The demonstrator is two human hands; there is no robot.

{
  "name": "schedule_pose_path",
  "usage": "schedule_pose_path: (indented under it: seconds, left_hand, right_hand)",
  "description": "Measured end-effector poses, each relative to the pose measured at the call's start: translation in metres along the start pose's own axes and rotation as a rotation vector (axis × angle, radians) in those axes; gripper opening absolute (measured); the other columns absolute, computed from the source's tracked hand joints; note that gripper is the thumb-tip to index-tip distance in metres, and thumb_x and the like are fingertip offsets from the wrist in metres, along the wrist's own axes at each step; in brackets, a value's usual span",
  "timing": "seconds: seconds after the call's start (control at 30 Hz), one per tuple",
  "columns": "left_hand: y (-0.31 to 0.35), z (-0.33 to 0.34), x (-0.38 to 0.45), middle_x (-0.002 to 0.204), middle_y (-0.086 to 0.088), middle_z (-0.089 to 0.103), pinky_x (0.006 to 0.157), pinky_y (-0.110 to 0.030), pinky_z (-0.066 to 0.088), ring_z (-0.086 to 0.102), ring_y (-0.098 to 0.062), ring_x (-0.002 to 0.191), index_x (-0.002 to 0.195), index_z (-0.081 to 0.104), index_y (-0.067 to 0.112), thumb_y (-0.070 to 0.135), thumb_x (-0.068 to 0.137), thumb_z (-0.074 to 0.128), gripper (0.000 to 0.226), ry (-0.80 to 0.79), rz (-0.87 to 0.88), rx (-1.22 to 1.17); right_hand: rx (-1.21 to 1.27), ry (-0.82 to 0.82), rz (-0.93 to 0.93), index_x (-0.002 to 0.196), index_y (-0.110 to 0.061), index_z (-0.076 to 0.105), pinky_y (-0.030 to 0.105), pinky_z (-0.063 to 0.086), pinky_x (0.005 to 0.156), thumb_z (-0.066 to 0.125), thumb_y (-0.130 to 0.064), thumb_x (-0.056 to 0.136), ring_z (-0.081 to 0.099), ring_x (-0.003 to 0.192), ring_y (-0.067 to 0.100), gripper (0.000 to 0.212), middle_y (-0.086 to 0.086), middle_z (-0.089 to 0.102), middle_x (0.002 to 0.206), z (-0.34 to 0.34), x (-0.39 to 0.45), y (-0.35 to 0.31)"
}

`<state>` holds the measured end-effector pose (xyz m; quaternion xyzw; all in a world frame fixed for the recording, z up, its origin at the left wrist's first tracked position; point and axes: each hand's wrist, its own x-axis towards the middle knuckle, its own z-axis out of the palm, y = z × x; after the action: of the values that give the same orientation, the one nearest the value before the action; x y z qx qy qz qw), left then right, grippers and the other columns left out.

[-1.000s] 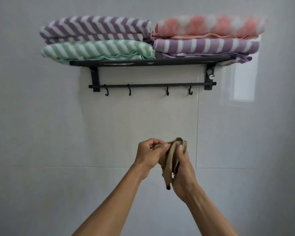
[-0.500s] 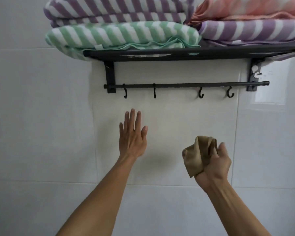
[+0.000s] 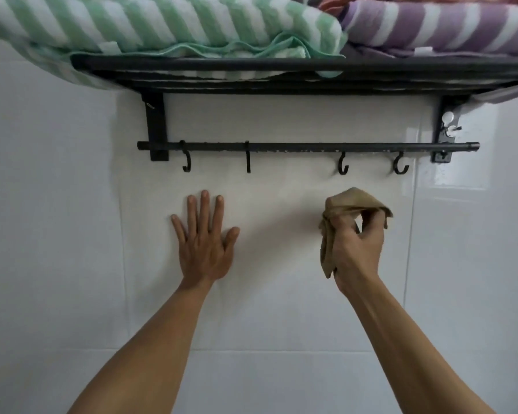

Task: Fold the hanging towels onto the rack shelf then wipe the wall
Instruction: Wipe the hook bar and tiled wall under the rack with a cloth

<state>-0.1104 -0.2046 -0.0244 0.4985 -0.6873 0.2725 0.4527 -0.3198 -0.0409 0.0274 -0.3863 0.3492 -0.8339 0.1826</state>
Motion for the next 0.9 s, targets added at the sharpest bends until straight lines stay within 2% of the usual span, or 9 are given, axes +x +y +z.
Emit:
schedule_pose_path:
  seconds: [0.1, 0.2, 0.3, 0.37, 0.47, 0.57, 0.6, 0.7, 0.9]
  left_hand:
    - [0.0, -0.002, 0.0, 0.169, -0.005, -0.01, 0.12, -0.063, -0.004, -0.012, -0.028, 0.154, 0.161, 0.0, 0.023, 0.056, 0.102, 0.025, 0.073, -0.032, -0.01, -0.001]
    - [-0.002, -0.005, 0.0, 0.167, -0.003, -0.019, 0.12, -0.063, -0.005, -0.02, -0.026, 0.153, 0.16, -0.01, 0.026, 0.061, 0.102, 0.017, 0.072, -0.099, -0.03, 0.011]
    - [-0.001, -0.012, 0.001, 0.164, -0.001, -0.029, 0.12, -0.062, -0.009, -0.029, -0.023, 0.15, 0.157, -0.02, 0.028, 0.064, 0.1, 0.005, 0.072, -0.179, -0.044, 0.015]
    - [0.0, -0.016, 0.001, 0.161, 0.001, -0.035, 0.119, -0.061, -0.012, -0.034, -0.022, 0.147, 0.154, -0.025, 0.028, 0.066, 0.098, -0.001, 0.072, -0.22, -0.056, 0.019]
    - [0.003, -0.023, 0.001, 0.158, 0.002, -0.041, 0.119, -0.059, -0.015, -0.04, -0.021, 0.144, 0.151, -0.031, 0.029, 0.067, 0.095, -0.007, 0.072, -0.265, -0.075, 0.01]
    - [0.004, -0.026, 0.001, 0.155, 0.003, -0.045, 0.119, -0.059, -0.016, -0.042, -0.02, 0.143, 0.15, -0.033, 0.029, 0.067, 0.093, -0.01, 0.072, -0.284, -0.082, 0.0]
    - [0.005, -0.027, 0.001, 0.155, 0.003, -0.045, 0.119, -0.059, -0.017, -0.042, -0.02, 0.143, 0.15, -0.033, 0.029, 0.067, 0.093, -0.009, 0.072, -0.287, -0.084, -0.007]
    - [0.005, -0.026, 0.001, 0.155, 0.003, -0.045, 0.119, -0.058, -0.016, -0.042, -0.02, 0.143, 0.15, -0.033, 0.03, 0.067, 0.092, -0.011, 0.073, -0.294, -0.085, 0.0]
    - [0.003, -0.023, 0.002, 0.157, 0.003, -0.043, 0.119, -0.058, -0.017, -0.04, -0.02, 0.144, 0.151, -0.03, 0.03, 0.067, 0.092, -0.008, 0.073, -0.269, -0.076, -0.009]
  right_hand:
    - [-0.348, 0.009, -0.213, 0.125, -0.029, 0.049, 0.043, 0.057, 0.088, 0.06, -0.009, 0.09, 0.066, 0.102, 0.023, 0.042, 0.004, 0.065, 0.117, 0.002, 0.017, -0.019]
    - [-0.618, 0.042, -0.442, 0.138, -0.019, 0.051, 0.033, 0.045, 0.103, 0.053, -0.002, 0.092, 0.05, 0.123, 0.027, 0.049, 0.009, 0.05, 0.137, 0.004, 0.038, -0.042]
    - [-0.883, 0.091, -0.563, 0.138, -0.018, 0.057, 0.035, 0.044, 0.091, 0.05, 0.0, 0.088, 0.037, 0.129, 0.031, 0.054, 0.008, 0.043, 0.146, 0.001, 0.054, -0.064]
    - [-1.042, 0.097, -0.548, 0.135, -0.02, 0.059, 0.038, 0.048, 0.08, 0.052, -0.001, 0.085, 0.034, 0.131, 0.032, 0.054, 0.005, 0.044, 0.145, -0.004, 0.063, -0.077]
    - [-1.189, 0.061, -0.498, 0.138, -0.03, 0.056, 0.039, 0.047, 0.078, 0.054, -0.01, 0.088, 0.031, 0.134, 0.032, 0.054, 0.001, 0.044, 0.144, -0.014, 0.077, -0.094]
    - [-1.257, 0.064, -0.474, 0.137, -0.041, 0.055, 0.04, 0.043, 0.082, 0.043, -0.041, 0.101, 0.031, 0.133, 0.032, 0.038, -0.002, 0.044, 0.145, -0.018, 0.093, -0.11]
    - [-1.279, 0.082, -0.476, 0.136, -0.04, 0.056, 0.042, 0.044, 0.087, 0.037, -0.049, 0.102, 0.031, 0.133, 0.032, 0.04, -0.001, 0.044, 0.146, -0.019, 0.098, -0.115]
    - [-1.395, 0.123, -0.507, 0.128, -0.026, 0.06, 0.05, 0.041, 0.098, 0.032, -0.047, 0.099, 0.032, 0.132, 0.038, 0.045, 0.011, 0.048, 0.141, -0.02, 0.111, -0.121]
    - [-1.561, 0.102, -0.253, 0.102, -0.021, 0.072, 0.05, 0.03, 0.095, 0.019, -0.063, 0.09, 0.033, 0.123, 0.033, 0.069, 0.011, 0.059, 0.113, -0.025, 0.133, -0.12]
